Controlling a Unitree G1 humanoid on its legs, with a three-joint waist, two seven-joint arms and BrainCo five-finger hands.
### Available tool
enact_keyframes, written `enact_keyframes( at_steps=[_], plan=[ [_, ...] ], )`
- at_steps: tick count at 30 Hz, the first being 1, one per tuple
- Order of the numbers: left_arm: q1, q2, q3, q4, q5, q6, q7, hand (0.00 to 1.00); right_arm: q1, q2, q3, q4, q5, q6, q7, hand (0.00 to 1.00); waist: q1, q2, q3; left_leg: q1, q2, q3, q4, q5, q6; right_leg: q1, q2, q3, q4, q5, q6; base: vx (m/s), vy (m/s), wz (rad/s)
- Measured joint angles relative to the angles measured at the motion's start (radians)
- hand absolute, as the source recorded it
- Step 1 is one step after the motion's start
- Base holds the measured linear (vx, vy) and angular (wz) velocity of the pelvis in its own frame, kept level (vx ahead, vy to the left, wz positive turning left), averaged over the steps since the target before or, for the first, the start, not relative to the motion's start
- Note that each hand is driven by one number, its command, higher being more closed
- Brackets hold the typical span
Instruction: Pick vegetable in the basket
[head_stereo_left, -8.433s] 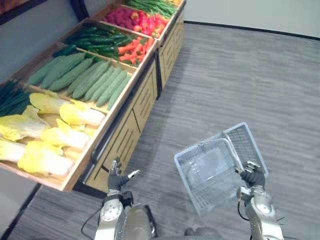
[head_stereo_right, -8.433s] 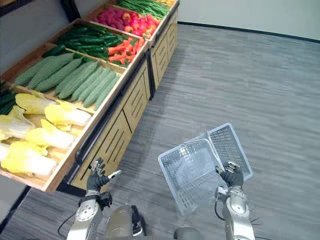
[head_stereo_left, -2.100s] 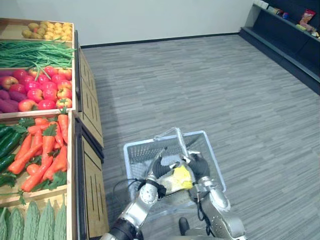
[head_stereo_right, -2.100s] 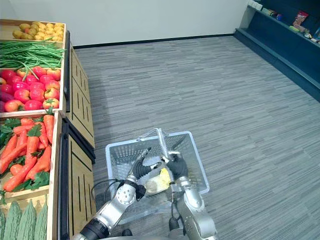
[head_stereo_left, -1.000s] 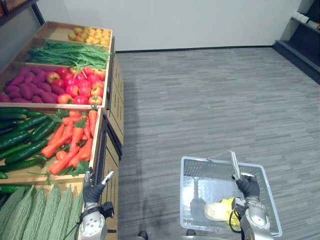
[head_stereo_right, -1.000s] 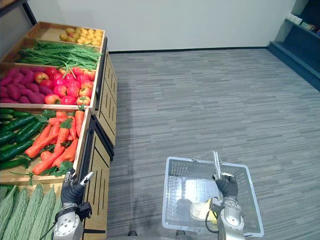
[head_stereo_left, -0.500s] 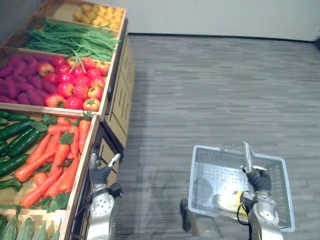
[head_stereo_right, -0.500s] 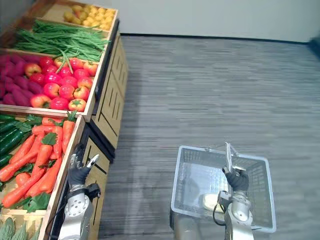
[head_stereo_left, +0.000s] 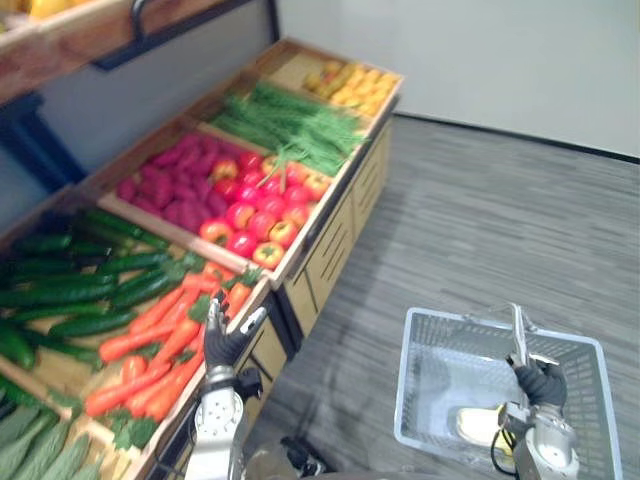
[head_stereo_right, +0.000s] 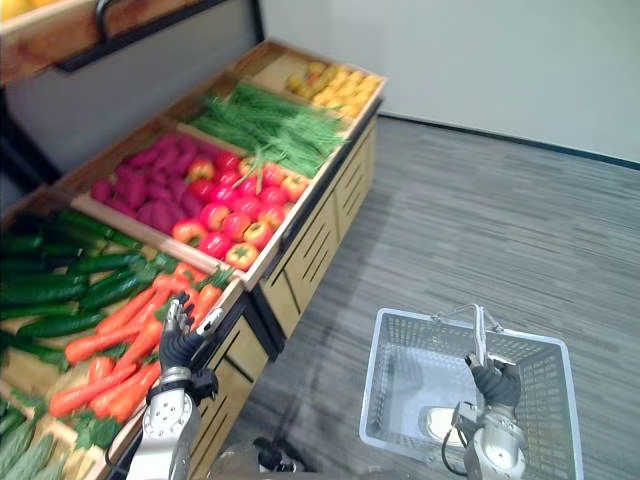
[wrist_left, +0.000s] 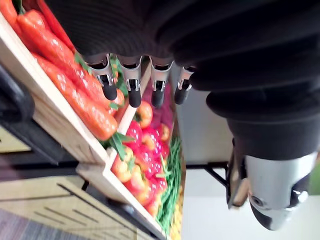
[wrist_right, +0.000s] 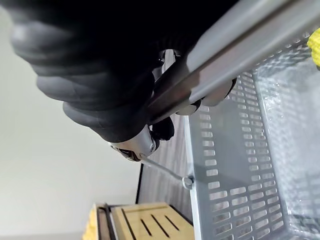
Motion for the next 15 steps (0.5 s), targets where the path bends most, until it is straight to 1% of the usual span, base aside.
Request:
enact_keyframes(
  at_steps=[1, 2, 3, 4, 5, 6, 7, 8, 9, 11, 12, 13, 14, 15],
  plan=[
    [0.011, -0.004, -0.002, 0.014, 0.0, 0.005, -0.002, 0.0, 0.006, 0.0, -0.003, 0.026, -0.006, 0.001, -0.002, 1.0, -0.011, 0.003, 0.001, 0.008, -0.018, -0.057, 0.009, -0.01, -0.029, 0.055, 0.004, -0.05, -0.016, 0.008, -0.004, 0.23, -0.148, 0.98],
    [0.027, -0.008, -0.023, 0.014, 0.001, 0.005, -0.006, 0.0, 0.007, 0.002, -0.005, 0.035, -0.007, 0.009, -0.002, 1.0, 0.003, -0.003, 0.001, 0.024, -0.036, -0.088, -0.012, -0.015, -0.046, 0.09, -0.007, -0.079, -0.007, 0.004, 0.003, 0.22, -0.13, 0.92],
    [0.033, -0.008, -0.033, 0.014, 0.003, 0.005, -0.011, 0.0, 0.006, 0.002, -0.005, 0.035, -0.007, 0.009, -0.002, 1.0, 0.003, -0.003, 0.001, 0.028, -0.05, -0.103, -0.021, -0.017, -0.05, 0.092, -0.013, -0.084, 0.017, 0.0, 0.009, 0.12, -0.045, 0.7],
    [0.04, -0.008, -0.04, 0.014, 0.003, 0.005, -0.021, 0.0, 0.002, 0.003, -0.002, 0.034, -0.008, 0.01, -0.001, 1.0, -0.002, -0.004, 0.002, 0.027, -0.068, -0.128, -0.027, -0.018, -0.051, 0.063, -0.026, -0.064, 0.128, -0.001, 0.01, 0.11, -0.017, 0.84],
    [0.038, -0.005, -0.042, 0.008, 0.004, 0.006, -0.023, 0.0, 0.013, 0.012, -0.002, 0.026, -0.008, 0.01, 0.0, 1.0, -0.007, -0.016, 0.007, 0.039, -0.09, -0.164, -0.037, -0.02, -0.048, 0.031, -0.031, -0.012, 0.235, 0.013, -0.014, 0.18, -0.026, 1.27],
    [0.037, 0.007, -0.045, -0.019, 0.008, 0.007, -0.022, 0.0, 0.02, 0.033, -0.009, 0.015, -0.007, 0.009, -0.003, 1.0, -0.014, -0.035, 0.013, 0.061, -0.118, -0.228, -0.056, -0.02, -0.042, -0.037, -0.012, 0.115, 0.394, 0.064, -0.093, 0.18, -0.062, 1.24],
    [0.037, 0.018, -0.05, -0.034, 0.012, 0.007, -0.021, 0.0, 0.025, 0.046, -0.017, 0.007, -0.007, 0.009, -0.003, 1.0, -0.022, -0.035, 0.009, 0.067, -0.123, -0.264, -0.073, -0.017, -0.041, -0.073, 0.007, 0.184, 0.473, 0.071, -0.113, 0.16, -0.114, 1.54],
    [0.032, 0.031, -0.057, -0.052, 0.022, 0.005, -0.02, 0.0, 0.041, 0.065, -0.019, -0.008, -0.006, 0.007, -0.004, 1.0, -0.036, -0.061, 0.004, 0.071, -0.142, -0.323, -0.084, -0.017, -0.04, -0.114, 0.068, 0.318, 0.505, -0.006, -0.086, 0.18, -0.223, 1.51],
    [0.009, 0.046, -0.055, -0.052, 0.023, 0.004, -0.019, 0.0, 0.042, 0.074, -0.018, -0.015, -0.006, -0.002, -0.003, 1.0, -0.032, -0.082, 0.009, 0.075, -0.156, -0.369, -0.087, -0.021, -0.046, -0.162, 0.12, 0.432, 0.488, -0.053, -0.072, 0.19, -0.225, 1.43],
    [-0.002, 0.048, -0.056, -0.047, 0.023, 0.005, -0.019, 0.0, 0.038, 0.079, -0.018, -0.014, -0.006, -0.004, -0.001, 1.0, -0.035, -0.083, 0.015, 0.077, -0.163, -0.43, -0.084, -0.024, -0.051, -0.219, 0.156, 0.504, 0.447, -0.069, -0.056, 0.22, -0.218, 1.24],
    [-0.006, 0.042, -0.06, -0.043, 0.025, 0.005, -0.018, 0.0, 0.036, 0.076, -0.018, -0.015, -0.002, -0.011, -0.003, 1.0, -0.039, -0.079, 0.018, 0.081, -0.158, -0.502, -0.066, -0.034, -0.068, -0.247, 0.188, 0.565, 0.382, -0.063, -0.047, 0.22, -0.207, 1.4],
    [-0.007, 0.042, -0.063, -0.043, 0.028, 0.006, -0.016, 0.0, 0.039, 0.076, -0.017, -0.016, 0.004, -0.013, -0.004, 1.0, -0.044, -0.076, 0.02, 0.081, -0.157, -0.526, -0.049, -0.041, -0.078, -0.248, 0.189, 0.579, 0.342, -0.056, -0.042, 0.26, -0.24, 1.58],
    [-0.006, 0.044, -0.063, -0.046, 0.03, 0.005, -0.017, 0.0, 0.047, 0.074, -0.014, -0.017, 0.012, -0.014, -0.003, 1.0, -0.051, -0.1, 0.022, 0.073, -0.166, -0.574, 0.015, -0.076, -0.107, -0.235, 0.17, 0.593, 0.208, 0.009, -0.037, 0.25, -0.27, 1.2],
    [-0.013, 0.044, -0.059, -0.034, 0.03, 0.008, -0.018, 0.0, 0.042, 0.063, -0.004, -0.009, 0.015, -0.012, -0.002, 1.0, -0.038, -0.101, 0.032, 0.06, -0.159, -0.608, 0.088, -0.124, -0.135, -0.215, 0.168, 0.577, 0.196, 0.064, -0.011, 0.24, -0.26, 0.92]
  ],
)
